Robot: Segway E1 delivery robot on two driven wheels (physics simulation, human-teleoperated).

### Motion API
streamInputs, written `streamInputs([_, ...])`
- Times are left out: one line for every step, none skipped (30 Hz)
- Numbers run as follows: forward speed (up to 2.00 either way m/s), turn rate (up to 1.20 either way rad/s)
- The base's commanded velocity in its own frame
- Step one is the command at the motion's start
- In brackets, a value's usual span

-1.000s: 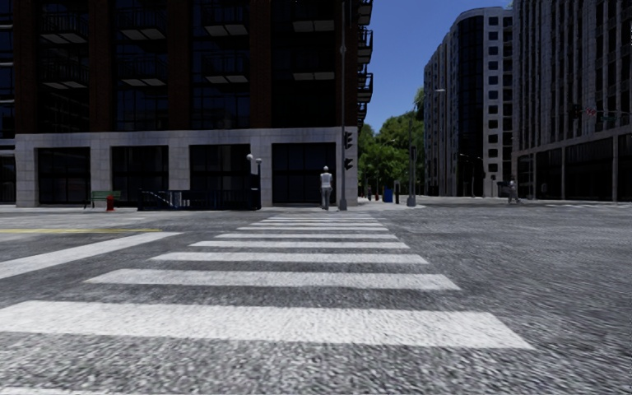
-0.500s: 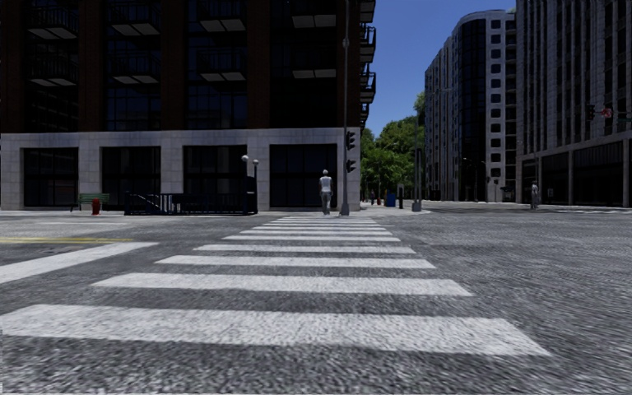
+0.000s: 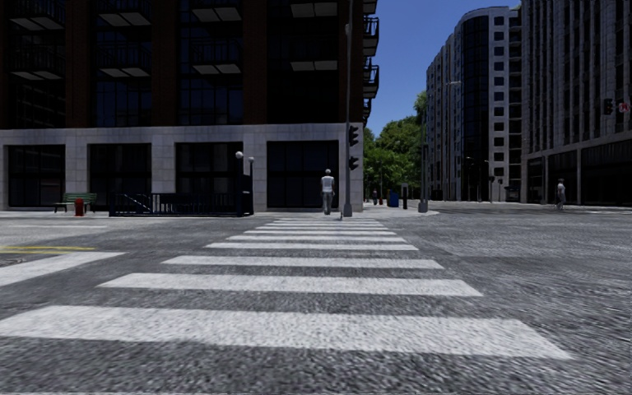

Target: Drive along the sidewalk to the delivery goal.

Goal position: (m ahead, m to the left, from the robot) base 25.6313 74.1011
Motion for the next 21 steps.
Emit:
streamInputs([2.0,0.0])
streamInputs([2.0,0.0])
streamInputs([2.0,0.0])
streamInputs([2.0,0.0])
streamInputs([2.0,0.0])
streamInputs([2.0,0.0])
streamInputs([2.0,0.0])
streamInputs([2.0,0.0])
streamInputs([2.0,0.0])
streamInputs([2.0,0.0])
streamInputs([2.0,0.0])
streamInputs([2.0,0.0])
streamInputs([2.0,0.0])
streamInputs([2.0,0.0])
streamInputs([2.0,0.0])
streamInputs([2.0,0.0])
streamInputs([2.0,0.0])
streamInputs([2.0,0.0])
streamInputs([2.0,0.0])
streamInputs([2.0,0.0])
streamInputs([2.0,0.0])
